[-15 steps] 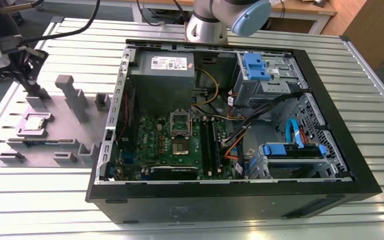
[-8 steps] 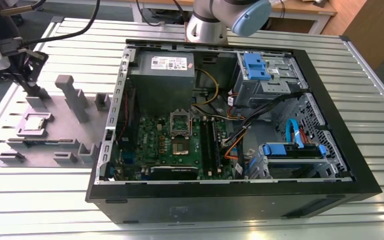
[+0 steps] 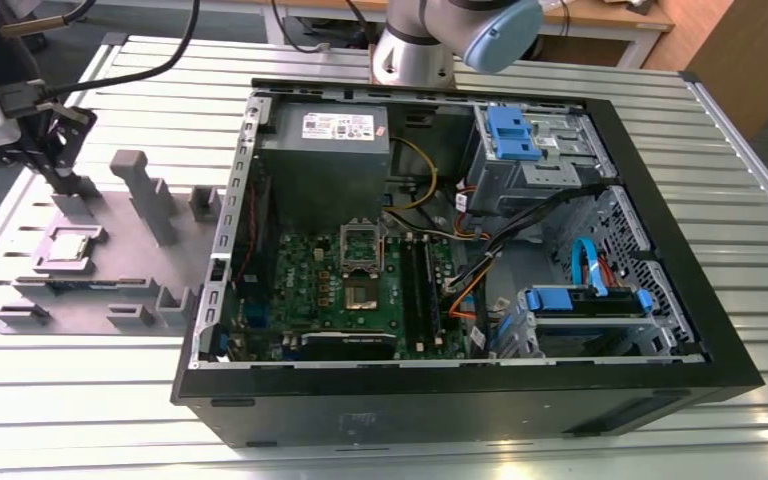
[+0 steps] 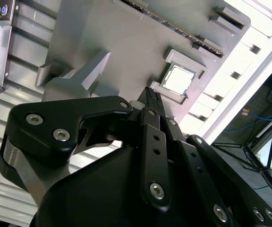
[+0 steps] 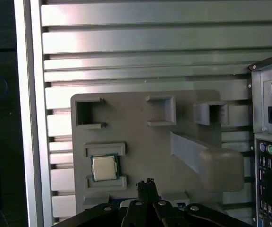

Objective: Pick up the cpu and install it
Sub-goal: 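Reach for the cpu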

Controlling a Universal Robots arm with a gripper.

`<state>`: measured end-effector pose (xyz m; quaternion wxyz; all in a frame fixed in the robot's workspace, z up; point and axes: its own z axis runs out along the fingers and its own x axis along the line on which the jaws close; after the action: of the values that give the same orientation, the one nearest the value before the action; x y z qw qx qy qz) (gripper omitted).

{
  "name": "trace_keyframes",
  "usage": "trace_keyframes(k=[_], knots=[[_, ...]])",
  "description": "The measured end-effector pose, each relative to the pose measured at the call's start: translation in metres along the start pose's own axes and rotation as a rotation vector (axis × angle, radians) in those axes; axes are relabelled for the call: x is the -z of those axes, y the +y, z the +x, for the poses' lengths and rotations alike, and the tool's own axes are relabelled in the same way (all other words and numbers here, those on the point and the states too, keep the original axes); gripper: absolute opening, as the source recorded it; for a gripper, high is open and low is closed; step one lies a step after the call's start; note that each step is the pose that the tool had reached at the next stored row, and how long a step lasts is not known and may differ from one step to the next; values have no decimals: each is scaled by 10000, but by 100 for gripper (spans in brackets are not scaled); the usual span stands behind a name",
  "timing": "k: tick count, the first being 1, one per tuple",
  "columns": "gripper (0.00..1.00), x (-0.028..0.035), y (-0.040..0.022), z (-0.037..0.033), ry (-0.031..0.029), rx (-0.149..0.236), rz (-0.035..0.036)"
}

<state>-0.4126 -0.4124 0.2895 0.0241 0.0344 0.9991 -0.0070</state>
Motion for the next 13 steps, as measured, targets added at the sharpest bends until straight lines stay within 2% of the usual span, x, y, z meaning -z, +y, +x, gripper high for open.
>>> trace_keyframes(k=[13], knots=[[11,-48,-35,6,0,1,0]])
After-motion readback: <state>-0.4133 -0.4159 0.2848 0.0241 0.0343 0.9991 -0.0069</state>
